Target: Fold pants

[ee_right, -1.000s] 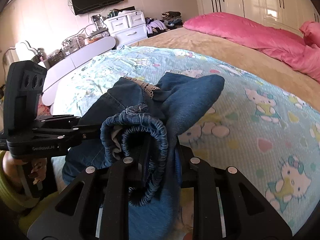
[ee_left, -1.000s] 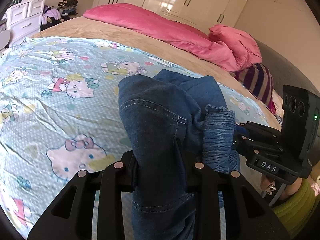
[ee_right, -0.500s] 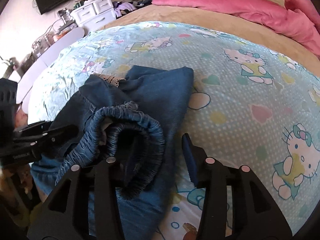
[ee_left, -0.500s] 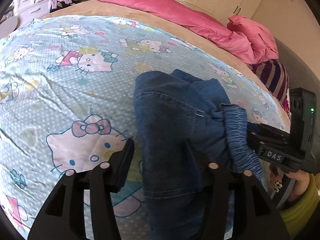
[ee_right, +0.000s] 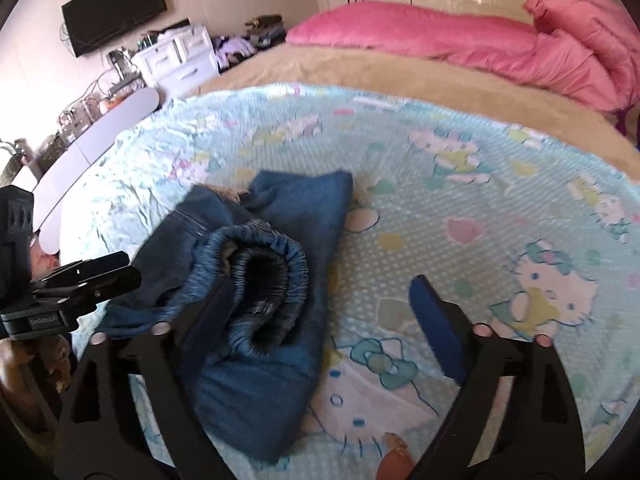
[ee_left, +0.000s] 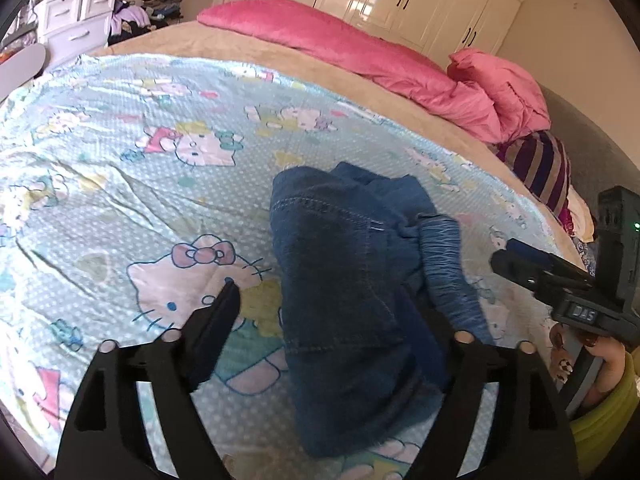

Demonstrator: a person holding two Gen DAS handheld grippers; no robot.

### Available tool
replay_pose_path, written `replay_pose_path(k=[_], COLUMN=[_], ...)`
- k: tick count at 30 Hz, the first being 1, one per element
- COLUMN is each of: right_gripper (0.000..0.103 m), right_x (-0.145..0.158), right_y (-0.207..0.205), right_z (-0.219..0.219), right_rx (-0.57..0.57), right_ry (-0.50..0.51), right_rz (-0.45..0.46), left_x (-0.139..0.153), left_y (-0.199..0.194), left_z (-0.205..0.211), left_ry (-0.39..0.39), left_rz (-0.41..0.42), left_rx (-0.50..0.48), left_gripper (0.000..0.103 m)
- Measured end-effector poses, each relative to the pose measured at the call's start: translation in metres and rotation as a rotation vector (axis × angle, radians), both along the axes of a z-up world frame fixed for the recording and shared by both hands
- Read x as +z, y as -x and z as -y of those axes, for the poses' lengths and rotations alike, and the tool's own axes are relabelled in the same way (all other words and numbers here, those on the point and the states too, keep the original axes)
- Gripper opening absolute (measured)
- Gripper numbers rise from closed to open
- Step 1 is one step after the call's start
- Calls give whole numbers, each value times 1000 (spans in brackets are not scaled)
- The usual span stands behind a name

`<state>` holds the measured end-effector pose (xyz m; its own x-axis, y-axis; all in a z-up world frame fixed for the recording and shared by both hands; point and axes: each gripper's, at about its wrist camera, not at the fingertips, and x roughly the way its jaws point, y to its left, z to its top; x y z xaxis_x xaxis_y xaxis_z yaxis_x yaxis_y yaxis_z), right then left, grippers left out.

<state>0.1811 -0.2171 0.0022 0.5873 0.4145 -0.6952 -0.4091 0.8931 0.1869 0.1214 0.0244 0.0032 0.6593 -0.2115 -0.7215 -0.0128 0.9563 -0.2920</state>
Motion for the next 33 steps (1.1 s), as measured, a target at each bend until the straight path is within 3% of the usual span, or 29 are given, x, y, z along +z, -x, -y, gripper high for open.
replay_pose_path(k=[4,12,20,33], right_gripper=[93,94,94,94], right_x=[20,44,54,37], right_y=[22,68,105,148], right_z=[5,9,14,17], right_rx=[1,20,31,29], right_ry=[-2,7,1,20], right_rz=[72,145,159,118], left_x=[19,43,59,47], left_y=[21,68,106,141], left_z=[1,4,10,28], left_ry=[-5,-43,-74,-134], left_rz=[42,76,92,51], left_rx=[9,36,39,14], left_gripper=[98,98,98,99])
